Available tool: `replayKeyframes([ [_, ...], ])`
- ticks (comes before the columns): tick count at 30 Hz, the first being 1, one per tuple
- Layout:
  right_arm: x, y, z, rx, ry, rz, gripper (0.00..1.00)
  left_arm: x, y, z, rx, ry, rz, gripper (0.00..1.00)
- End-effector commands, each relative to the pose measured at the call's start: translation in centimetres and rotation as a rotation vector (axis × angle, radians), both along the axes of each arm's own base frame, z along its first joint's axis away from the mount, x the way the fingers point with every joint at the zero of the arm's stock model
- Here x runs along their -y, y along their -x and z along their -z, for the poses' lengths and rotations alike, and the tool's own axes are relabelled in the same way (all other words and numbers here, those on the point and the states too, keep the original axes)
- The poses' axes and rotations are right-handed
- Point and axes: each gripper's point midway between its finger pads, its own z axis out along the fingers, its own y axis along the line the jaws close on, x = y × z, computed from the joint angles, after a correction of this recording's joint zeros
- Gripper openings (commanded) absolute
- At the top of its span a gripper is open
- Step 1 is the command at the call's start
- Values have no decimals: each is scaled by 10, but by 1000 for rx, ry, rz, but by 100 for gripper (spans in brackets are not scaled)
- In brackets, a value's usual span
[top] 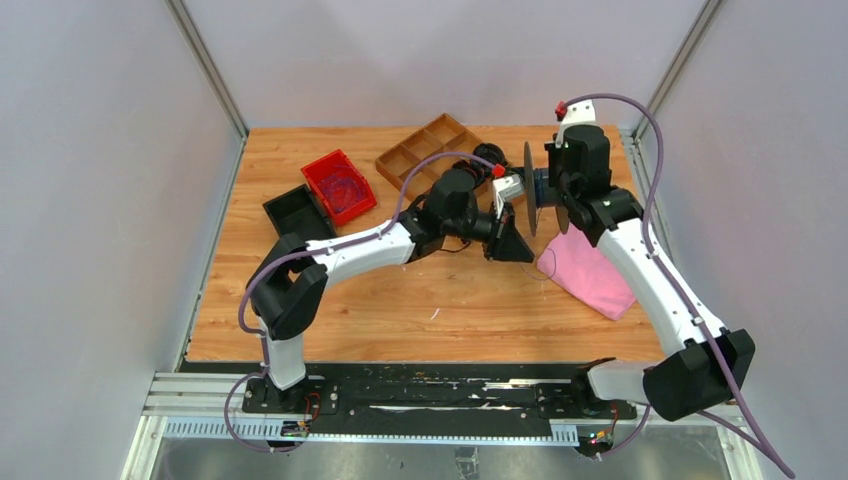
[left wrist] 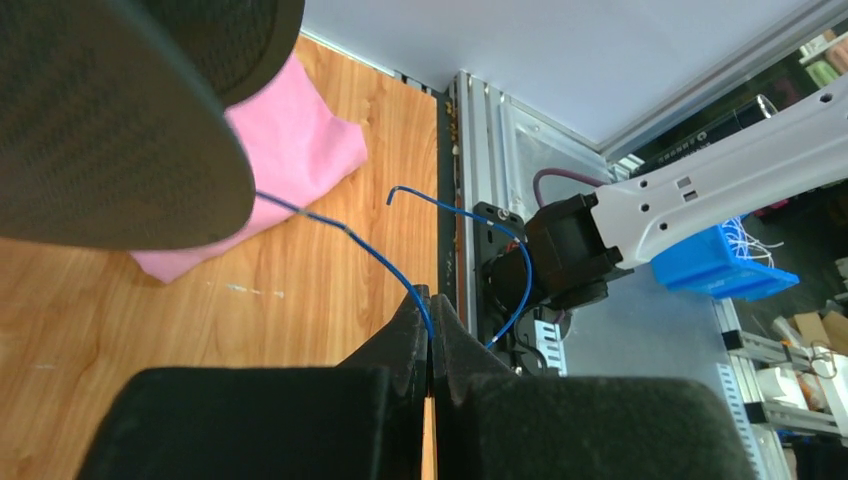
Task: Wrap the cables
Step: Wrap the cable around the cable reel.
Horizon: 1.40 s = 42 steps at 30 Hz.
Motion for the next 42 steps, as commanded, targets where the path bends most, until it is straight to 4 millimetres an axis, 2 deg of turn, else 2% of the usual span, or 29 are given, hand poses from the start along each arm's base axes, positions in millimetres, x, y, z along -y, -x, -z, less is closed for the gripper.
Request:
replayKeyframes([
  [1, -4, 0, -32, 149, 26, -6, 1, -2, 7, -30, 55, -10, 50, 0],
  [10, -8, 10, -11, 135, 105, -62, 1, -8, -13, -39, 165, -188, 38, 0],
  [19, -14, 27, -5, 99, 103, -142, 1, -21, -38, -42, 215, -283, -20, 1],
  [24, -19, 33, 2, 81, 101, -183, 1, -32, -59, -41, 234, -326, -68, 3],
  [42, -35, 42, 7, 66, 96, -303, 1, -63, -117, -46, 446, -470, -253, 6],
])
